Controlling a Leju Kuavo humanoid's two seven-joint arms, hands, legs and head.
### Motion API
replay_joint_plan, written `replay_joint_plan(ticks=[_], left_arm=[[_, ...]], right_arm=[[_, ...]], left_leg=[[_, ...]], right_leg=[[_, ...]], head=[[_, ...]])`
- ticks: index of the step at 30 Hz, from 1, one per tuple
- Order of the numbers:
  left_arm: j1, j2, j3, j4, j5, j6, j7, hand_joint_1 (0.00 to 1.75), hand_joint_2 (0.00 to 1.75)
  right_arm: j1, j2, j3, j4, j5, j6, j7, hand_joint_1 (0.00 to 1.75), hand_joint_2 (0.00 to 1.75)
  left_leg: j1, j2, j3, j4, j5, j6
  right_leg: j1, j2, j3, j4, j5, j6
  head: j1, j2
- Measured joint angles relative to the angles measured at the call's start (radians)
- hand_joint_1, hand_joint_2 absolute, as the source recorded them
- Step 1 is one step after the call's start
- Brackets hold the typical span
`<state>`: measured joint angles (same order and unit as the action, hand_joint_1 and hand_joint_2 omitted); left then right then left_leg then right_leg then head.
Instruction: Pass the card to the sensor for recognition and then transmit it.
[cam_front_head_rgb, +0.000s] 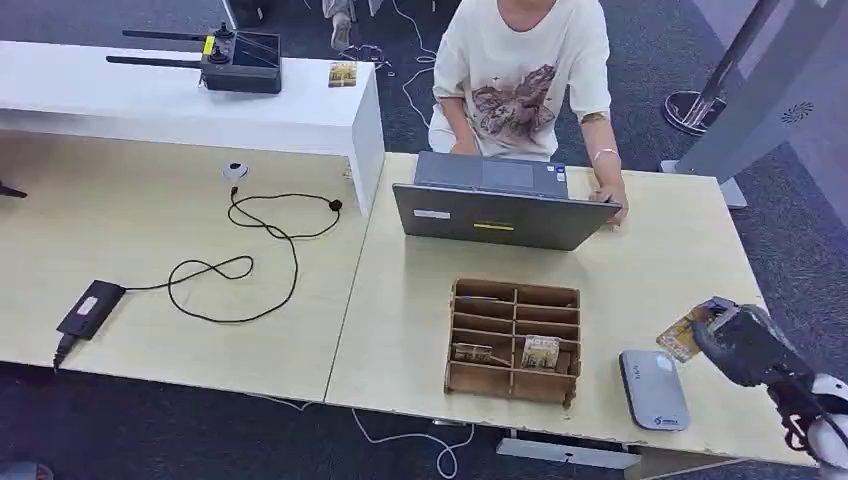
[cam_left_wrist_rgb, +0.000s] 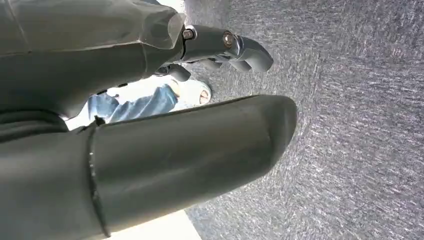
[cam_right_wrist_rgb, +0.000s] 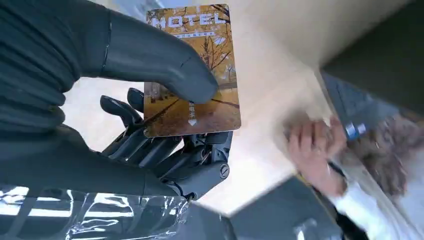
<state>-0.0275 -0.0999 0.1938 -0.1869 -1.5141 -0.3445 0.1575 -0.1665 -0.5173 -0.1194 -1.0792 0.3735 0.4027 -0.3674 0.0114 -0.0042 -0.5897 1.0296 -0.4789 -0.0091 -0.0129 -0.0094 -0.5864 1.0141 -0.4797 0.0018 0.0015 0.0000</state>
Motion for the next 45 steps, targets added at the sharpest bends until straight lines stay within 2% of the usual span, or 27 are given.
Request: replay_joint_plan(ticks=[2, 5, 13, 16, 19, 20, 21, 23, 29, 37, 45], left_arm=[[0.0, -0.001, 0.0, 0.0, 0.0, 0.001, 0.001, 0.0, 0.0], [-0.001, -0.002, 0.0, 0.0, 0.0, 0.001, 0.001, 0.0, 0.0], [-0.001, -0.007, 0.0, 0.0, 0.0, -0.002, 0.001, 0.0, 0.0], [-0.002, -0.01, 0.0, 0.0, 0.0, -0.003, 0.0, 0.0, 0.0], [-0.002, -0.011, 0.0, 0.0, 0.0, -0.005, -0.001, 0.0, 0.0], [-0.003, -0.011, 0.0, 0.0, 0.0, -0.006, -0.001, 0.0, 0.0], [-0.004, -0.011, 0.0, 0.0, 0.0, -0.009, -0.001, 0.0, 0.0], [-0.005, -0.011, 0.0, 0.0, -0.001, -0.012, -0.001, 0.0, 0.0], [-0.008, -0.011, 0.0, 0.0, -0.001, -0.019, -0.007, 0.0, 0.0], [-0.009, -0.011, -0.005, 0.0, -0.001, -0.021, -0.016, 0.0, 0.0], [-0.008, -0.01, -0.006, 0.0, -0.001, -0.018, -0.024, 0.0, 0.0]], right_arm=[[-0.029, 0.013, 0.001, -0.028, 0.024, -0.069, 0.0, 1.75, 1.75], [-0.059, 0.038, 0.007, -0.075, 0.04, -0.132, -0.001, 1.75, 1.75], [-0.149, 0.106, 0.066, -0.139, 0.067, -0.238, -0.029, 1.75, 1.75], [-0.191, 0.136, 0.098, -0.145, 0.125, -0.332, -0.029, 1.75, 1.75], [-0.247, 0.167, 0.147, -0.141, 0.299, -0.504, 0.041, 1.75, 1.75], [-0.275, 0.177, 0.173, -0.13, 0.404, -0.554, 0.086, 1.75, 1.75], [-0.303, 0.185, 0.196, -0.117, 0.481, -0.594, 0.134, 1.75, 1.75], [-0.376, 0.204, 0.261, -0.069, 0.615, -0.638, 0.186, 1.75, 1.75], [-0.544, 0.259, 0.406, 0.086, 0.778, -0.656, 0.259, 1.75, 1.75], [-0.762, 0.355, 0.534, 0.36, 0.862, -0.591, 0.233, 1.75, 1.75], [-0.852, 0.419, 0.599, 0.516, 0.879, -0.572, 0.269, 1.75, 1.75]], left_leg=[[0.0, 0.001, 0.0, 0.0, 0.0, 0.0], [0.0, 0.0, 0.0, 0.0, 0.0, 0.0], [0.0, 0.001, 0.001, 0.0, 0.0, 0.0], [0.0, 0.0, 0.0, 0.0, 0.001, 0.0], [0.0, 0.002, 0.001, 0.0, 0.001, 0.0], [0.0, 0.003, 0.001, 0.0, 0.001, -0.001], [0.0, 0.003, 0.001, 0.0, 0.001, -0.001], [0.0, 0.005, 0.002, 0.0, 0.001, -0.001], [0.0, 0.003, 0.002, 0.0, 0.003, -0.002], [0.0, 0.003, 0.002, 0.0, 0.003, -0.002], [0.0, 0.003, 0.002, 0.0, 0.003, -0.002]], right_leg=[[0.0, 0.001, 0.0, 0.0, 0.0, 0.0], [0.0, 0.0, 0.0, 0.0, 0.0, 0.0], [0.0, 0.001, 0.0, 0.001, 0.0, 0.0], [0.0, 0.0, 0.0, 0.001, 0.0, 0.0], [0.0, 0.002, 0.0, 0.002, 0.001, -0.001], [0.0, 0.003, 0.0, 0.002, 0.001, -0.001], [0.0, 0.003, 0.0, 0.002, 0.001, -0.001], [0.0, 0.005, 0.0, 0.002, 0.001, -0.001], [0.0, 0.003, 0.0, 0.004, 0.001, -0.001], [0.0, 0.003, -0.001, 0.004, 0.001, -0.002], [0.0, 0.003, -0.001, 0.004, 0.001, -0.002]], head=[[0.0, 0.0], [0.0, 0.0], [0.0, 0.0], [0.0, 0.0], [0.0, 0.0], [0.0, 0.0], [0.0, 0.0], [0.0, 0.0], [0.0, 0.0], [0.0, 0.0], [0.0, 0.0]])
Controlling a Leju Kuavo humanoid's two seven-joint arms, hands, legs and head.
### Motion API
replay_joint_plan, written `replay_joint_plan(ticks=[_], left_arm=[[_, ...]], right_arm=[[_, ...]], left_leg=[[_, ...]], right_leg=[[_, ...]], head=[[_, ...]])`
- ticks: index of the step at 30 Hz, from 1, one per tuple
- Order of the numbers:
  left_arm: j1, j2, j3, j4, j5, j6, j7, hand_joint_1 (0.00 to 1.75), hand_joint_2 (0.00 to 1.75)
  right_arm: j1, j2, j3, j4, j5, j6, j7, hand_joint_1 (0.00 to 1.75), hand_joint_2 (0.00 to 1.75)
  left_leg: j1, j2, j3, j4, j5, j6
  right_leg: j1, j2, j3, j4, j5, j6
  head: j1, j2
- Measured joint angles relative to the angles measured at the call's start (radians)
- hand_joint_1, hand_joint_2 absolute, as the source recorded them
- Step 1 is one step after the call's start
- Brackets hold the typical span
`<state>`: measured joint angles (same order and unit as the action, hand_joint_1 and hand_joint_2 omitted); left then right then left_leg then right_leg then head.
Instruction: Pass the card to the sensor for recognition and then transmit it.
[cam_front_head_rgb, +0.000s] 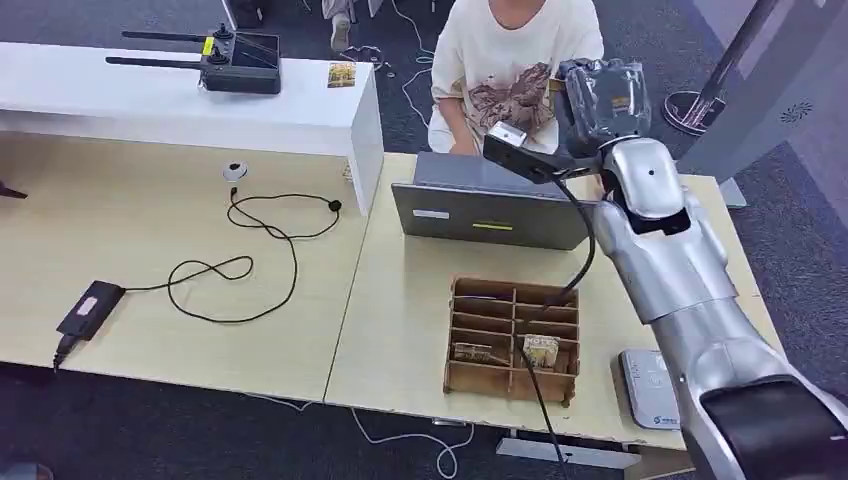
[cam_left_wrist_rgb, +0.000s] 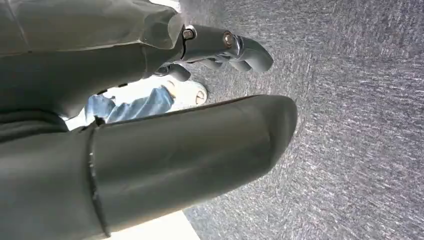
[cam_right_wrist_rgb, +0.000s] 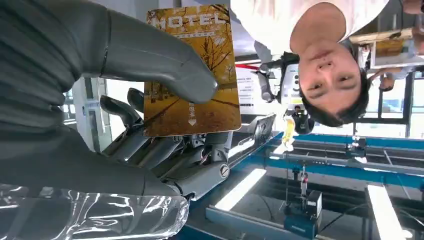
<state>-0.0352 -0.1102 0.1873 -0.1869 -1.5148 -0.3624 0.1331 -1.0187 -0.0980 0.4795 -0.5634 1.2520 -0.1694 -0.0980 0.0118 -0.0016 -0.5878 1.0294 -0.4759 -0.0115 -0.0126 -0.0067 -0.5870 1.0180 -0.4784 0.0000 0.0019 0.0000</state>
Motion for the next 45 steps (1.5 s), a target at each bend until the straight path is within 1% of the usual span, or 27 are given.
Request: replay_joint_plan(ticks=[2, 8, 10, 12, 14, 18, 24, 25, 26, 27, 33, 35, 38, 42, 45], left_arm=[[0.001, 0.0, -0.001, 0.0, 0.0, 0.0, -0.002, 0.0, 0.0], [0.001, 0.002, -0.01, 0.0, 0.0, 0.003, -0.002, 0.0, 0.0], [0.002, 0.002, -0.013, 0.0, 0.0, 0.003, -0.002, 0.0, 0.0], [0.002, 0.002, -0.016, 0.0, 0.0, 0.003, -0.002, 0.0, 0.0], [0.001, 0.002, -0.016, 0.0, 0.0, 0.003, -0.002, 0.0, 0.0], [0.001, 0.003, -0.017, 0.0, 0.0, -0.002, -0.005, 0.0, 0.0], [0.001, 0.003, -0.019, 0.0, 0.0, -0.004, -0.005, 0.0, 0.0], [0.001, 0.003, -0.019, 0.0, 0.0, -0.005, -0.005, 0.0, 0.0], [0.001, 0.003, -0.019, 0.0, 0.0, -0.005, -0.003, 0.0, 0.0], [0.001, 0.003, -0.02, 0.0, 0.0, -0.006, 0.0, 0.0, 0.0], [0.0, 0.003, -0.02, 0.0, 0.0, -0.009, 0.003, 0.0, 0.0], [0.001, 0.003, -0.02, 0.0, 0.0, -0.009, 0.003, 0.0, 0.0], [0.001, 0.003, -0.02, 0.0, 0.0, -0.008, 0.003, 0.0, 0.0], [0.001, 0.003, -0.02, 0.0, 0.0, -0.007, 0.003, 0.0, 0.0], [0.001, 0.002, -0.02, 0.0, 0.0, -0.007, 0.003, 0.0, 0.0]], right_arm=[[-0.016, 0.011, 0.005, 0.027, 0.004, 0.011, 0.014, 1.75, 1.75], [-0.074, 0.037, 0.014, 0.107, 0.006, 0.064, 0.088, 1.75, 1.75], [-0.092, 0.046, 0.014, 0.129, 0.004, 0.068, 0.114, 1.75, 1.75], [-0.102, 0.055, 0.007, 0.146, -0.024, 0.065, 0.143, 1.75, 1.75], [-0.106, 0.063, 0.001, 0.164, -0.01, 0.067, 0.178, 1.75, 1.75], [-0.107, 0.069, 0.0, 0.19, 0.0, 0.079, 0.201, 1.75, 1.75], [-0.108, 0.069, 0.0, 0.21, 0.013, 0.091, 0.217, 1.75, 1.75], [-0.109, 0.069, 0.0, 0.212, 0.016, 0.094, 0.22, 1.08, 1.75], [-0.108, 0.069, 0.0, 0.215, 0.018, 0.096, 0.221, 0.05, 1.75], [-0.109, 0.069, 0.0, 0.217, 0.024, 0.098, 0.224, 0.0, 1.75], [-0.108, 0.071, 0.0, 0.23, 0.035, 0.121, 0.232, 0.0, 1.75], [-0.108, 0.071, -0.001, 0.23, 0.028, 0.116, 0.229, 0.0, 1.75], [-0.108, 0.071, -0.017, 0.23, -0.001, 0.097, 0.21, 0.0, 1.75], [-0.097, 0.071, -0.086, 0.228, -0.118, 0.023, 0.135, 0.0, 1.75], [-0.079, 0.071, -0.133, 0.225, -0.135, -0.024, 0.107, 0.0, 1.75]], left_leg=[[0.0, 0.0, 0.0, 0.0, 0.0, 0.0], [0.0, 0.0, 0.0, 0.0, 0.0, 0.0], [0.0, 0.0, 0.0, 0.0, 0.0, 0.0], [0.0, 0.0, 0.0, 0.0, 0.0, 0.0], [0.0, 0.0, 0.0, 0.0, 0.0, 0.0], [0.0, 0.001, 0.0, 0.0, 0.0, 0.0], [0.0, 0.0, 0.0, 0.0, 0.0, 0.0], [0.0, 0.001, 0.0, 0.0, 0.0, 0.0], [0.0, 0.001, 0.0, 0.0, 0.0, 0.0], [0.0, 0.0, 0.0, 0.0, 0.0, 0.0], [0.0, 0.0, 0.0, 0.0, 0.0, 0.0], [0.0, 0.0, 0.0, 0.0, 0.0, 0.0], [0.0, 0.0, 0.0, 0.0, 0.0, 0.0], [0.0, 0.0, 0.0, 0.0, 0.0, 0.0], [0.0, 0.0, 0.0, 0.0, 0.0, 0.0]], right_leg=[[0.0, 0.0, 0.0, 0.0, 0.0, 0.0], [0.0, 0.0, 0.0, 0.0, 0.0, 0.0], [0.0, 0.0, 0.0, 0.0, 0.0, 0.0], [0.0, 0.0, 0.0, 0.0, 0.0, 0.0], [0.0, 0.0, 0.0, 0.0, 0.0, 0.0], [0.0, 0.0, 0.0, 0.0, 0.0, 0.0], [0.0, 0.0, 0.0, 0.0, 0.0, 0.0], [0.0, 0.0, 0.0, 0.0, 0.0, 0.0], [0.0, 0.0, 0.0, 0.0, 0.0, 0.0], [0.0, 0.0, 0.0, 0.0, 0.0, 0.0], [0.0, 0.0, 0.0, 0.0, 0.0, 0.0], [0.0, 0.0, 0.0, 0.0, 0.0, 0.0], [0.0, 0.0, 0.0, 0.0, 0.0, 0.0], [0.0, 0.0, 0.0, 0.0, 0.0, 0.0], [0.0, 0.001, 0.0, 0.0, 0.0, 0.0]], head=[[0.0, 0.0], [0.0, 0.0], [0.0, 0.0], [0.0, 0.0], [-0.001, 0.0], [0.0, 0.0], [0.0, 0.0], [0.0, 0.0], [0.0, 0.0], [0.0, 0.0], [0.0, 0.0], [0.0, 0.0], [0.0, 0.0], [0.0, 0.0], [0.0, 0.0]])
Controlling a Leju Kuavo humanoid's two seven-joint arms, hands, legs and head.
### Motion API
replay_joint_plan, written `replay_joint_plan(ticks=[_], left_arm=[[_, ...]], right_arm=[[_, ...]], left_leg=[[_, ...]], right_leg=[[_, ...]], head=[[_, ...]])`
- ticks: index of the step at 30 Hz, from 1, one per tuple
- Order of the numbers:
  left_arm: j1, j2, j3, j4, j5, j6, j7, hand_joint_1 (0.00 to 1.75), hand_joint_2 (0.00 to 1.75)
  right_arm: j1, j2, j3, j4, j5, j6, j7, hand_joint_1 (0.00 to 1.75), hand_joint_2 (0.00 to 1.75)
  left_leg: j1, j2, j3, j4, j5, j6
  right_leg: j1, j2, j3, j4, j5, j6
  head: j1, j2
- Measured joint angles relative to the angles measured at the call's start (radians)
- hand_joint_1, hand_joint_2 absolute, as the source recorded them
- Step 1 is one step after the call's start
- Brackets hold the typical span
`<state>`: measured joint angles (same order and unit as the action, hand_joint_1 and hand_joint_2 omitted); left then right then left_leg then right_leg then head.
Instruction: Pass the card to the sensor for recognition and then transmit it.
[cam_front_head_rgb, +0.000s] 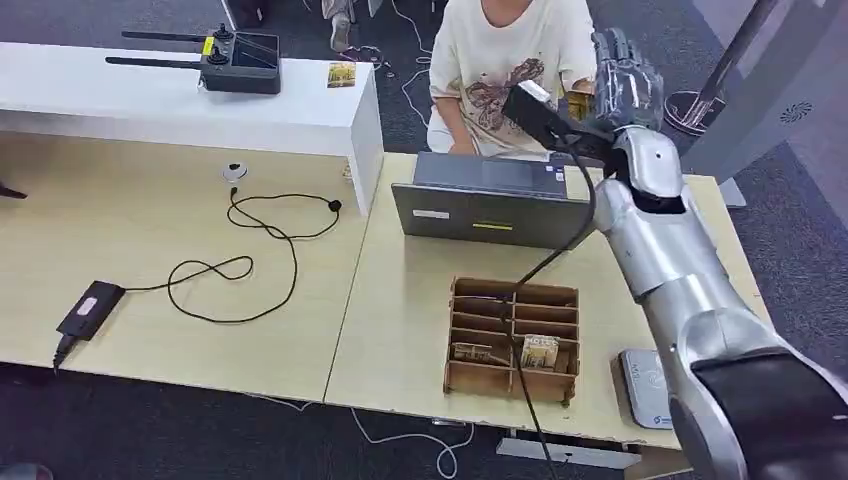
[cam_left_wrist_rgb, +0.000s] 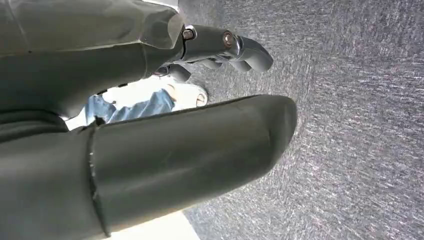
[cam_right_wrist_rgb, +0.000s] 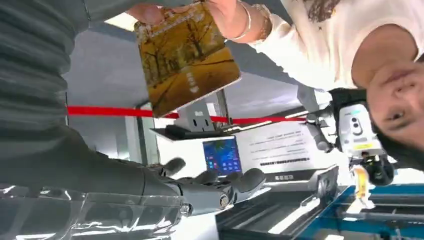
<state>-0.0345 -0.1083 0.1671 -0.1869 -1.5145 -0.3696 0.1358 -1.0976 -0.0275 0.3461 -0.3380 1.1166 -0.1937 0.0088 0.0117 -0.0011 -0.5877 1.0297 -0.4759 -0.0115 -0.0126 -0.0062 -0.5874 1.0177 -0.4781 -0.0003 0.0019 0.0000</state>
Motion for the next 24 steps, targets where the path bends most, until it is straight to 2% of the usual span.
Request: replay_joint_plan(ticks=[3, 4, 7, 9, 11, 15, 18, 20, 24], left_arm=[[-0.001, 0.0, 0.0, 0.0, 0.0, 0.0, 0.0, 0.0, 0.0], [0.0, 0.0, 0.0, 0.0, 0.0, 0.0, 0.0, 0.0, 0.0], [0.001, 0.0, 0.0, 0.0, 0.001, 0.0, 0.003, 0.0, 0.0], [0.0, -0.001, 0.0, 0.0, 0.003, 0.0, 0.01, 0.0, 0.0], [0.001, -0.002, 0.0, 0.0, 0.004, 0.002, 0.02, 0.0, 0.0], [0.005, -0.003, 0.0, 0.0, 0.004, 0.003, 0.027, 0.0, 0.0], [0.008, -0.002, 0.0, 0.0, 0.004, 0.003, 0.034, 0.0, 0.0], [0.009, -0.001, 0.0, 0.0, 0.004, 0.005, 0.039, 0.0, 0.0], [0.009, 0.001, 0.0, 0.0, 0.005, 0.017, 0.041, 0.0, 0.0]], right_arm=[[0.012, 0.0, -0.029, 0.0, -0.023, -0.017, -0.022, 0.0, 1.75], [0.022, 0.0, -0.045, -0.006, -0.061, -0.049, -0.06, 0.0, 1.75], [0.072, -0.001, -0.133, -0.049, -0.239, -0.14, -0.239, 0.0, 1.75], [0.122, -0.002, -0.197, -0.096, -0.362, -0.147, -0.35, 0.0, 1.75], [0.224, -0.006, -0.266, -0.231, -0.49, -0.143, -0.434, 0.0, 1.75], [0.458, -0.017, -0.358, -0.562, -0.672, -0.121, -0.486, 0.0, 1.75], [0.63, -0.017, -0.418, -0.806, -0.778, -0.145, -0.528, 0.0, 1.75], [0.733, -0.016, -0.44, -0.931, -0.855, -0.124, -0.53, 0.0, 1.75], [0.932, -0.016, -0.445, -1.103, -0.898, -0.086, -0.54, 0.0, 1.75]], left_leg=[[0.0, 0.0, 0.0, 0.0, 0.0, 0.0], [0.0, 0.0, 0.0, 0.0, 0.0, 0.0], [0.0, 0.0, 0.0, 0.0, 0.0, 0.0], [0.0, -0.001, 0.001, 0.0, 0.0, 0.0], [0.001, -0.005, 0.0, 0.0, 0.0, 0.0], [0.001, -0.007, -0.002, 0.0, -0.001, 0.0], [0.0, -0.007, -0.002, 0.0, -0.002, 0.0], [0.001, -0.006, -0.001, 0.0, -0.003, 0.0], [0.001, -0.006, -0.001, -0.001, -0.003, 0.0]], right_leg=[[0.0, 0.0, 0.0, 0.0, 0.0, 0.0], [0.0, 0.0, 0.0, 0.0, 0.0, 0.0], [0.0, 0.0, 0.0, 0.0, 0.0, 0.0], [0.0, -0.001, 0.0, 0.0, 0.0, 0.0], [0.001, -0.004, 0.001, -0.001, -0.001, 0.001], [0.0, -0.006, 0.001, -0.002, -0.001, 0.001], [0.0, -0.006, 0.0, -0.002, -0.003, 0.0], [0.0, -0.006, 0.0, -0.002, -0.003, 0.0], [0.001, -0.006, 0.0, -0.002, -0.004, -0.001]], head=[[0.0, 0.0], [0.0, 0.0], [-0.001, 0.0], [-0.001, 0.0], [0.0, 0.0], [0.0, 0.0], [0.0, 0.0], [0.0, 0.0], [0.0, 0.0]])
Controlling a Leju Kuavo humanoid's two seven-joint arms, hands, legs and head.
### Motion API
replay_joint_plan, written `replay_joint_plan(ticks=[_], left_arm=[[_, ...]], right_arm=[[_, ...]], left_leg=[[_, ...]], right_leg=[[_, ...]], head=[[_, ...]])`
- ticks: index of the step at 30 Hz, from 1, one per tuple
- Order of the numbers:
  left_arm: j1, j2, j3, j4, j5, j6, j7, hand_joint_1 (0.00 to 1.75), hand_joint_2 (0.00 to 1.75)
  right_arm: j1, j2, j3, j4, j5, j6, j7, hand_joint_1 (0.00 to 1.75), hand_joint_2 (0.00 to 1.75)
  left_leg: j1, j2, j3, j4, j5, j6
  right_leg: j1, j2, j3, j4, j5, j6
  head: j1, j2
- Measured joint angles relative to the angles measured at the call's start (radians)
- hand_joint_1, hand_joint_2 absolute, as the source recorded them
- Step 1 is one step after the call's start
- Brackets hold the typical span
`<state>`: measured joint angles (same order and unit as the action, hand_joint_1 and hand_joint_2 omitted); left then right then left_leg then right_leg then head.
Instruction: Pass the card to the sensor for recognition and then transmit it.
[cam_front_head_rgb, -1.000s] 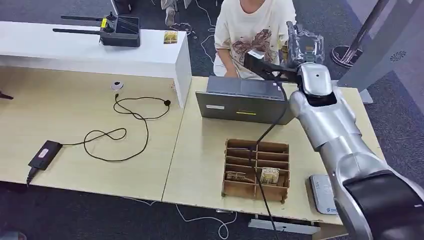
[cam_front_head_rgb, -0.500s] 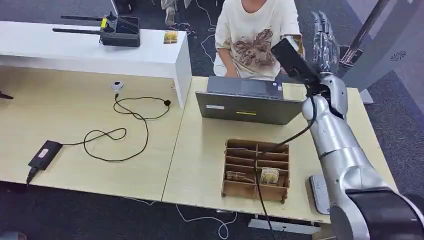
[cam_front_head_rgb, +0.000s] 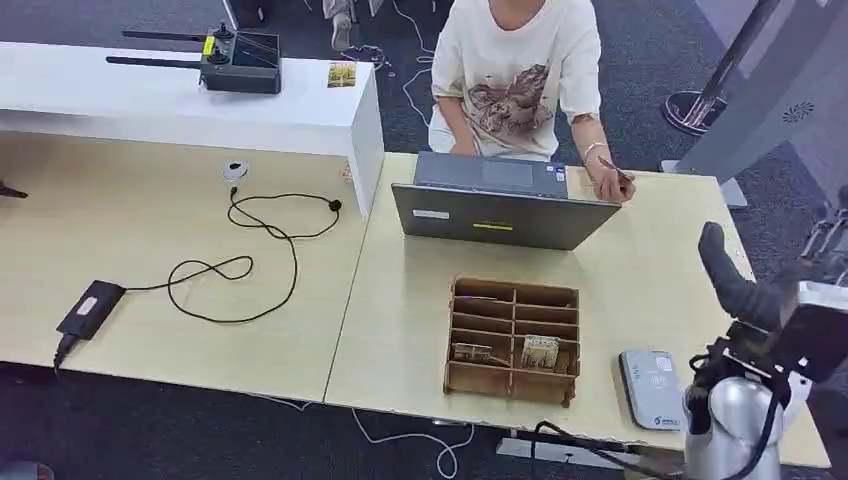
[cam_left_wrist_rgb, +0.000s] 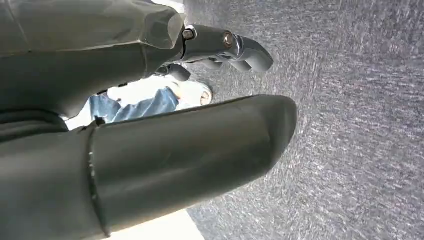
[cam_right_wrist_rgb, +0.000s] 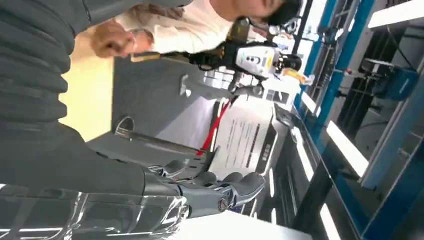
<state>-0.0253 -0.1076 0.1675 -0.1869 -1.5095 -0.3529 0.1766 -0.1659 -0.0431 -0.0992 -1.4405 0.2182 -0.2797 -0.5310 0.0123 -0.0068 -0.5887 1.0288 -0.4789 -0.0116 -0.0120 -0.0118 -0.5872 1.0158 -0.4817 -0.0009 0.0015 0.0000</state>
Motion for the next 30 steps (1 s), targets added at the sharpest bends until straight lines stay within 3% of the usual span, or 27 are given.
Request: replay_joint_plan(ticks=[4, 10, 11, 15, 17, 18, 19, 20, 21, 22, 24, 25, 27, 30], left_arm=[[0.003, 0.002, 0.0, 0.0, 0.0, 0.009, 0.0, 0.0, 0.0], [0.003, 0.003, 0.001, 0.0, 0.0, 0.01, 0.0, 0.0, 0.0], [0.003, 0.004, 0.001, 0.0, 0.0, 0.01, 0.0, 0.0, 0.0], [0.003, 0.008, 0.001, 0.0, 0.0, 0.02, 0.012, 0.0, 0.0], [0.005, 0.009, 0.001, 0.0, -0.002, 0.023, 0.021, 0.0, 0.0], [0.004, 0.009, 0.001, 0.0, -0.002, 0.027, 0.022, 0.0, 0.0], [0.004, 0.009, 0.001, 0.0, -0.002, 0.028, 0.022, 0.0, 0.0], [0.004, 0.009, 0.001, 0.0, -0.003, 0.029, 0.022, 0.0, 0.0], [0.004, 0.008, 0.001, 0.0, -0.003, 0.03, 0.022, 0.0, 0.0], [0.005, 0.008, 0.001, 0.0, -0.004, 0.03, 0.022, 0.0, 0.0], [0.006, 0.007, 0.001, 0.0, -0.005, 0.031, 0.022, 0.0, 0.0], [0.006, 0.007, 0.001, 0.0, -0.005, 0.031, 0.022, 0.0, 0.0], [0.004, 0.007, 0.001, 0.0, -0.005, 0.031, 0.022, 0.0, 0.0], [0.005, 0.008, 0.001, 0.0, -0.005, 0.03, 0.021, 0.0, 0.0]], right_arm=[[0.173, 0.013, 0.018, -0.138, -0.01, 0.018, 0.001, 0.0, 1.75], [0.243, 0.014, 0.025, -0.222, -0.016, 0.023, 0.005, 0.0, 1.75], [0.247, 0.014, 0.026, -0.23, -0.016, 0.023, 0.005, 0.0, 0.0], [0.316, 0.036, 0.03, -0.277, -0.017, 0.073, 0.055, 0.0, 0.0], [0.365, 0.053, 0.05, -0.29, 0.062, 0.087, 0.09, 0.02, 0.0], [0.387, 0.056, 0.065, -0.291, 0.138, 0.074, 0.11, 0.14, 0.0], [0.401, 0.057, 0.085, -0.29, 0.255, 0.045, 0.144, 0.82, 0.0], [0.409, 0.056, 0.115, -0.285, 0.429, -0.017, 0.215, 1.34, 0.0], [0.411, 0.053, 0.142, -0.277, 0.604, -0.077, 0.309, 1.43, 0.0], [0.41, 0.032, 0.184, -0.263, 0.905, -0.132, 0.493, 1.48, 0.0], [0.398, -0.02, 0.275, -0.24, 1.343, -0.137, 0.749, 1.52, 0.0], [0.377, -0.048, 0.333, -0.229, 1.341, -0.127, 0.832, 1.69, 0.0], [0.337, -0.089, 0.432, -0.2, 1.329, -0.102, 0.926, 1.17, 0.0], [0.299, -0.119, 0.54, -0.164, 1.324, -0.077, 0.893, 1.17, 0.0]], left_leg=[[0.0, 0.001, 0.0, 0.0, 0.0, 0.0], [0.0, 0.003, 0.001, 0.0, 0.0, 0.0], [0.0, 0.003, 0.001, 0.0, 0.0, 0.0], [0.0, 0.003, 0.002, 0.0, 0.0, 0.0], [0.0, 0.003, 0.002, 0.0, 0.0, -0.001], [0.0, 0.003, 0.002, -0.001, 0.0, -0.001], [0.0, 0.003, 0.002, -0.001, -0.001, -0.002], [0.0, 0.003, 0.002, -0.001, -0.001, -0.002], [0.0, 0.004, 0.002, -0.001, -0.001, -0.002], [0.0, 0.004, 0.002, -0.001, -0.001, -0.002], [0.0, 0.004, 0.001, -0.001, -0.001, -0.002], [0.0, 0.005, 0.002, -0.001, -0.001, -0.001], [0.0, 0.006, 0.003, -0.001, 0.0, -0.001], [0.0, 0.006, 0.003, -0.001, 0.0, -0.001]], right_leg=[[0.0, 0.001, 0.0, 0.001, -0.001, -0.001], [0.0, 0.002, 0.001, 0.001, -0.001, -0.001], [0.0, 0.003, 0.001, 0.001, 0.0, -0.001], [0.0, 0.002, 0.001, 0.001, -0.001, -0.001], [0.0, 0.003, 0.001, 0.001, -0.001, -0.002], [0.0, 0.003, 0.001, 0.001, -0.001, -0.002], [0.0, 0.003, 0.001, 0.001, -0.001, -0.002], [0.0, 0.003, 0.001, 0.001, -0.001, -0.002], [0.0, 0.004, 0.001, 0.001, -0.001, -0.002], [0.0, 0.004, 0.001, 0.001, -0.001, -0.002], [0.0, 0.004, 0.001, 0.001, -0.001, -0.002], [0.0, 0.005, 0.001, 0.001, -0.001, -0.002], [0.0, 0.005, 0.001, 0.001, -0.001, -0.002], [0.0, 0.005, 0.001, 0.001, 0.0, -0.003]], head=[[0.0, 0.0], [0.0, 0.0], [0.0, 0.0], [0.0, 0.0], [0.0, 0.0], [0.0, 0.0], [0.0, 0.0], [0.0, 0.0], [0.0, 0.0], [0.0, 0.0], [0.0, 0.0], [0.0, 0.0], [0.001, 0.0], [0.0, 0.0]])
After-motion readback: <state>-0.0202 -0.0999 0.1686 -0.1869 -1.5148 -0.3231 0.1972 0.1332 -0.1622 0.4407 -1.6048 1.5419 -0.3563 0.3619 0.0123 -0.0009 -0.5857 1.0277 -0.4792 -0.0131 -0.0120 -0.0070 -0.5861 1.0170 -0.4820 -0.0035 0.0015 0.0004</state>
